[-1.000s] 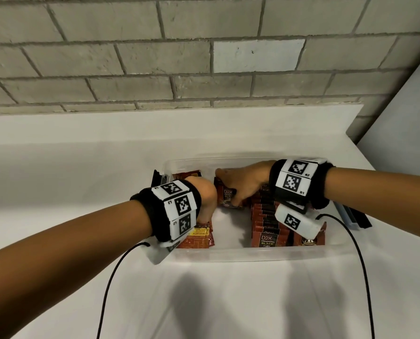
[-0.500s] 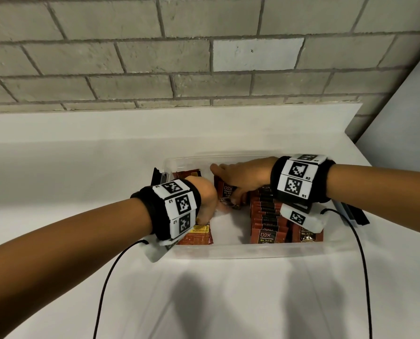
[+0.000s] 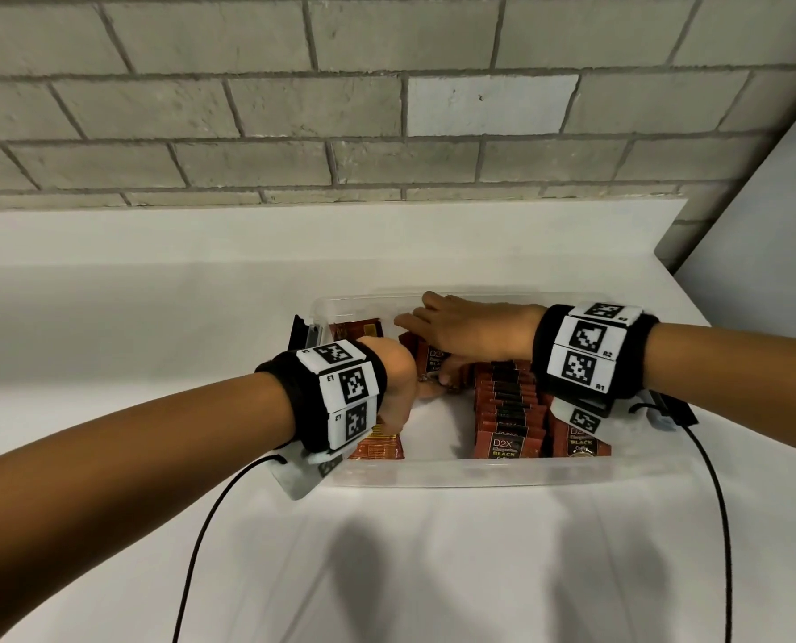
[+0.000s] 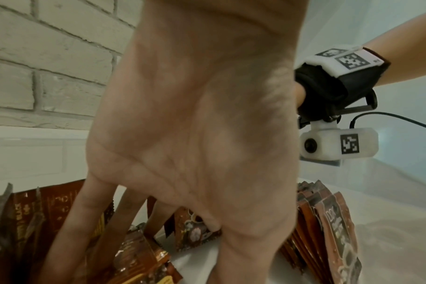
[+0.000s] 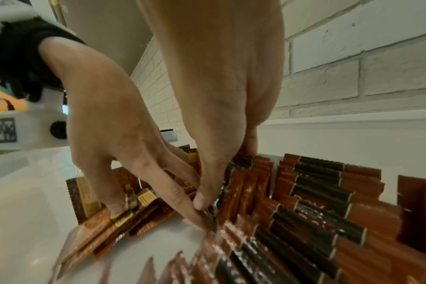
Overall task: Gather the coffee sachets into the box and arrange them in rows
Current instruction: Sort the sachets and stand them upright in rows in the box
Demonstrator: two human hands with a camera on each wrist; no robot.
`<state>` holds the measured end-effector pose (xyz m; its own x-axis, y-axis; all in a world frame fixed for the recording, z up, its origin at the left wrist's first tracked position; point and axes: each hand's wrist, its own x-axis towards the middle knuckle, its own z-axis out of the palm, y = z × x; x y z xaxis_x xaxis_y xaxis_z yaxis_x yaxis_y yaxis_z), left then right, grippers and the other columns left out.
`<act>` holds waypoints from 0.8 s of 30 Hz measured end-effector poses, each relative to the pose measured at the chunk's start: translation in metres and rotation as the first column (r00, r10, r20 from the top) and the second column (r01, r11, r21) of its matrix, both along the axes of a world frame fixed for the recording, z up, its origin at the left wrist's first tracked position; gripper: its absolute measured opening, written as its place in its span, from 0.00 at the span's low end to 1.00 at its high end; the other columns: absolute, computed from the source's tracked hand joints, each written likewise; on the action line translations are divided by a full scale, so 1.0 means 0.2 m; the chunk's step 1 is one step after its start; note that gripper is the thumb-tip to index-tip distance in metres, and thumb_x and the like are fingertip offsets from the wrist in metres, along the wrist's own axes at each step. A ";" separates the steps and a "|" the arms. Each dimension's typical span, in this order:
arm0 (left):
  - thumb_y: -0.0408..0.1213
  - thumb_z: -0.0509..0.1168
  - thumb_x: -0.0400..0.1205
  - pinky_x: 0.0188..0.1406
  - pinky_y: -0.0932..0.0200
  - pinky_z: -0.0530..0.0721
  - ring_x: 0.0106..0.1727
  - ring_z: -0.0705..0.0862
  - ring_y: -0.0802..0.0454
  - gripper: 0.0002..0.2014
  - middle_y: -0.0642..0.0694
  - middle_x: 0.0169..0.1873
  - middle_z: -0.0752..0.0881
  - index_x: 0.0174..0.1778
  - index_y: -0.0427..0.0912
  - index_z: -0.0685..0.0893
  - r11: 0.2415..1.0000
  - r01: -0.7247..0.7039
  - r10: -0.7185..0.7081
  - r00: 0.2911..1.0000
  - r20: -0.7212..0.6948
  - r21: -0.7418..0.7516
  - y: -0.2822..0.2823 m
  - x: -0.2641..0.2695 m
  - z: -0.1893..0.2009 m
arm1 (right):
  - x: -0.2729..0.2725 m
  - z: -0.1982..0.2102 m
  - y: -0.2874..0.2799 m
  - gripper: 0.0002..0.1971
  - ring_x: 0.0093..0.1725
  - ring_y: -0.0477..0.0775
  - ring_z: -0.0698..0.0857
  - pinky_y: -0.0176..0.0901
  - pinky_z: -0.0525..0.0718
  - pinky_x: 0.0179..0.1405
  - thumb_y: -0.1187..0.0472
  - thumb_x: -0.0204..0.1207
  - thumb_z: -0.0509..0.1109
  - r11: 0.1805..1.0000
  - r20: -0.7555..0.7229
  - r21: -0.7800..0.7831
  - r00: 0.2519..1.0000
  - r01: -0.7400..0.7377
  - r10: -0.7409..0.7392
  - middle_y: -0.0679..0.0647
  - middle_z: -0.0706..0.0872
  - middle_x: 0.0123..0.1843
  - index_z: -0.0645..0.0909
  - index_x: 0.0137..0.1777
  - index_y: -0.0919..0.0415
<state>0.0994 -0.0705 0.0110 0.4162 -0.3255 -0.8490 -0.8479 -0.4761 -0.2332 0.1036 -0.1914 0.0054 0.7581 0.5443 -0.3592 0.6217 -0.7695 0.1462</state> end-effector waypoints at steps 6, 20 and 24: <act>0.44 0.61 0.82 0.54 0.55 0.74 0.68 0.74 0.42 0.36 0.44 0.75 0.69 0.84 0.55 0.49 0.996 -0.079 0.079 0.997 -0.003 0.034 0.01 0.02 -0.04 | -0.01 0.14 -0.03 0.43 0.68 0.53 0.70 0.52 0.77 0.65 0.60 0.70 0.78 0.937 -0.281 0.259 0.946 0.235 -0.160 0.53 0.64 0.74 0.55 0.79 0.57; 0.32 0.57 0.83 0.56 0.55 0.74 0.79 0.63 0.37 0.39 0.40 0.84 0.47 0.83 0.61 0.42 0.976 -0.146 0.143 0.989 -0.031 -0.160 0.05 -0.03 0.08 | -0.09 0.12 -0.19 0.12 0.37 0.50 0.80 0.35 0.71 0.27 0.56 0.74 0.74 0.825 -0.206 0.240 0.857 0.512 -0.472 0.54 0.83 0.43 0.82 0.48 0.65; 0.33 0.59 0.82 0.60 0.52 0.75 0.79 0.63 0.36 0.39 0.40 0.84 0.48 0.83 0.62 0.45 0.971 -0.146 0.145 0.989 -0.017 -0.189 0.06 -0.03 0.08 | -0.07 0.08 -0.17 0.04 0.39 0.52 0.82 0.33 0.71 0.28 0.65 0.76 0.72 0.781 -0.209 0.320 0.844 0.536 -0.493 0.55 0.84 0.42 0.84 0.45 0.67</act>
<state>0.0938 -0.0588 0.0275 0.4688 -0.4167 -0.7788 -0.7667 -0.6298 -0.1246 0.0903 -0.2257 0.0219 0.9297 0.1886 -0.3164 0.1134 -0.9638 -0.2415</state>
